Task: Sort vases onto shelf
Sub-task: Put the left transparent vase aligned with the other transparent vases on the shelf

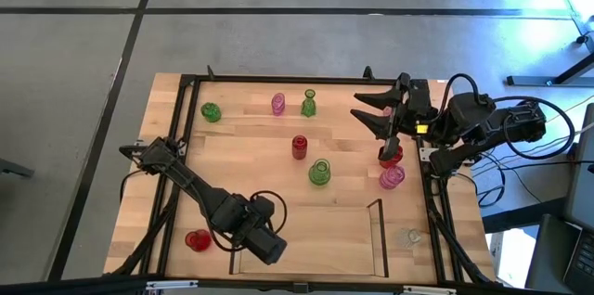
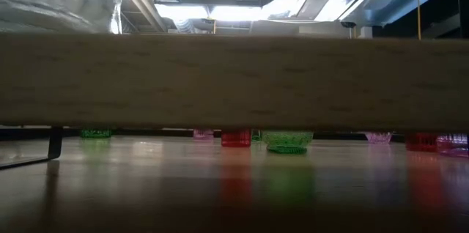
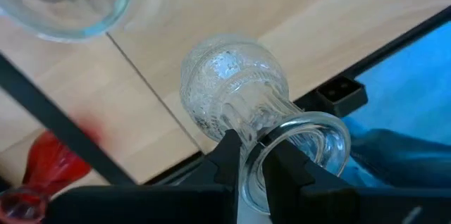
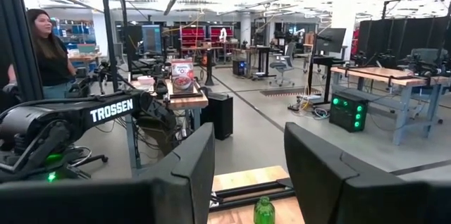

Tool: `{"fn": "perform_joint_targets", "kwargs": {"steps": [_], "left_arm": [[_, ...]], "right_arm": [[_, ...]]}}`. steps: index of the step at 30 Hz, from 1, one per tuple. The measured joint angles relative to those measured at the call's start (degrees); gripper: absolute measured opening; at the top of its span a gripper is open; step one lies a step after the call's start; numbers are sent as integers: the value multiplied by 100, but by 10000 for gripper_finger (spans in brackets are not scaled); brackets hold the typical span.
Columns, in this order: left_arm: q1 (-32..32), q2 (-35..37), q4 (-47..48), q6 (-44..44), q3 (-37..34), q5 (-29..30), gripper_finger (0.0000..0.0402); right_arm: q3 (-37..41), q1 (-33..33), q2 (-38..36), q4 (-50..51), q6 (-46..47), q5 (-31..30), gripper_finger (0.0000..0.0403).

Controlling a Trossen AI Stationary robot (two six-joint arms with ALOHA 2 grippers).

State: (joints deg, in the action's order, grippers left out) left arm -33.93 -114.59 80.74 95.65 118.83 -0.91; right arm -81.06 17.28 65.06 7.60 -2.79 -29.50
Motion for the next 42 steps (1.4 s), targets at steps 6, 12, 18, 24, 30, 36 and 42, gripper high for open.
{"fn": "perform_joint_targets", "kwargs": {"steps": [6,12,18,24,30,36,42], "left_arm": [[-4,0,16,-23,0,-42,30],[2,0,18,-23,0,-26,55],[4,0,110,-31,0,-11,86],[4,0,121,-86,0,-9,78],[-28,91,229,51,0,4,76],[-144,580,363,504,37,522,70],[-394,1199,500,765,43,1635,51]], "right_arm": [[0,0,0,0,-2,12,152],[0,-2,0,0,-2,9,152],[0,-2,0,2,-4,7,152],[0,-2,0,4,-4,5,152],[0,-2,0,4,-4,5,152],[0,-2,0,9,59,64,152],[0,-7,0,154,435,754,152]]}}
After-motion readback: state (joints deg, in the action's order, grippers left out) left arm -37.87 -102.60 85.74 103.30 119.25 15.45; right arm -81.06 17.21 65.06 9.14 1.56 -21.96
